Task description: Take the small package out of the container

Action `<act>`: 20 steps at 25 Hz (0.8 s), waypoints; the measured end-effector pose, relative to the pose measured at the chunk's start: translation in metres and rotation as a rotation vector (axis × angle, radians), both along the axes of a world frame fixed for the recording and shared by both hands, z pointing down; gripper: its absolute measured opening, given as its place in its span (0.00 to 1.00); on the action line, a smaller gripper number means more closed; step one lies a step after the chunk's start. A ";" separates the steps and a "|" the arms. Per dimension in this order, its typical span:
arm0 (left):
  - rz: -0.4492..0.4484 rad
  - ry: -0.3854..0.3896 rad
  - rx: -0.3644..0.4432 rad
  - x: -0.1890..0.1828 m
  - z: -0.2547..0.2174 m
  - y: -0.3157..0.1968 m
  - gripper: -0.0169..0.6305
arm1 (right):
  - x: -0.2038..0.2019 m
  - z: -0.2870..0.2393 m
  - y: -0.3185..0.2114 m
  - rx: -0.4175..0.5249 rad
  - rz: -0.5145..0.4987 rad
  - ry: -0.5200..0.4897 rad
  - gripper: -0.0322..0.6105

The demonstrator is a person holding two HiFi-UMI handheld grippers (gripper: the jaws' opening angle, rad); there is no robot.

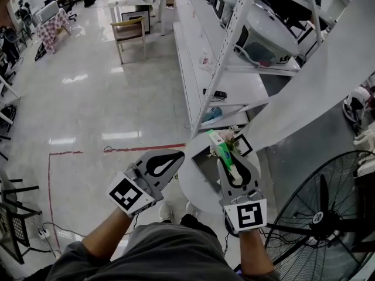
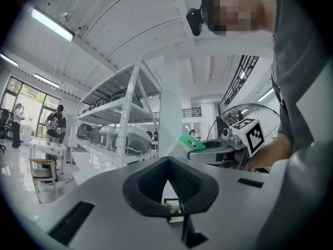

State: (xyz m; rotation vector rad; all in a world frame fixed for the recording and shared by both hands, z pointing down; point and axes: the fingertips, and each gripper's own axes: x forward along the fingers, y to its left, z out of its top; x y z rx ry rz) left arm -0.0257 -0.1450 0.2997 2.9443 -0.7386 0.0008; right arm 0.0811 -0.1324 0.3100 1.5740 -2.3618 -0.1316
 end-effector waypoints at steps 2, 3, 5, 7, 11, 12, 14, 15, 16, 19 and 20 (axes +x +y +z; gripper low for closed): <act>0.001 -0.002 -0.004 0.001 0.001 0.000 0.05 | 0.001 0.002 0.000 -0.007 0.004 -0.004 0.21; 0.002 -0.002 -0.005 0.002 0.001 -0.001 0.05 | 0.002 0.003 -0.001 -0.009 0.005 -0.006 0.21; 0.003 -0.003 -0.003 0.004 0.002 -0.002 0.05 | 0.004 0.004 -0.001 -0.011 0.007 -0.008 0.21; 0.004 -0.005 -0.004 0.005 0.002 -0.002 0.05 | 0.005 0.005 -0.002 -0.010 0.007 -0.009 0.21; 0.008 -0.006 -0.011 0.009 0.004 -0.003 0.05 | 0.007 0.009 -0.003 -0.019 0.011 -0.005 0.21; 0.009 -0.007 -0.013 0.010 0.005 -0.003 0.05 | 0.008 0.010 -0.003 -0.022 0.011 -0.006 0.21; 0.010 -0.011 -0.018 0.012 0.007 -0.004 0.05 | 0.010 0.012 -0.004 -0.026 0.012 -0.009 0.21; 0.011 -0.012 -0.019 0.013 0.007 -0.004 0.05 | 0.011 0.013 -0.004 -0.029 0.013 -0.010 0.21; 0.011 -0.012 -0.022 0.014 0.008 -0.004 0.05 | 0.012 0.014 -0.004 -0.031 0.014 -0.011 0.21; 0.013 -0.016 -0.028 0.017 0.011 -0.006 0.05 | 0.015 0.018 -0.007 -0.039 0.015 -0.014 0.21; 0.014 -0.017 -0.030 0.018 0.012 -0.007 0.05 | 0.016 0.020 -0.007 -0.042 0.016 -0.015 0.21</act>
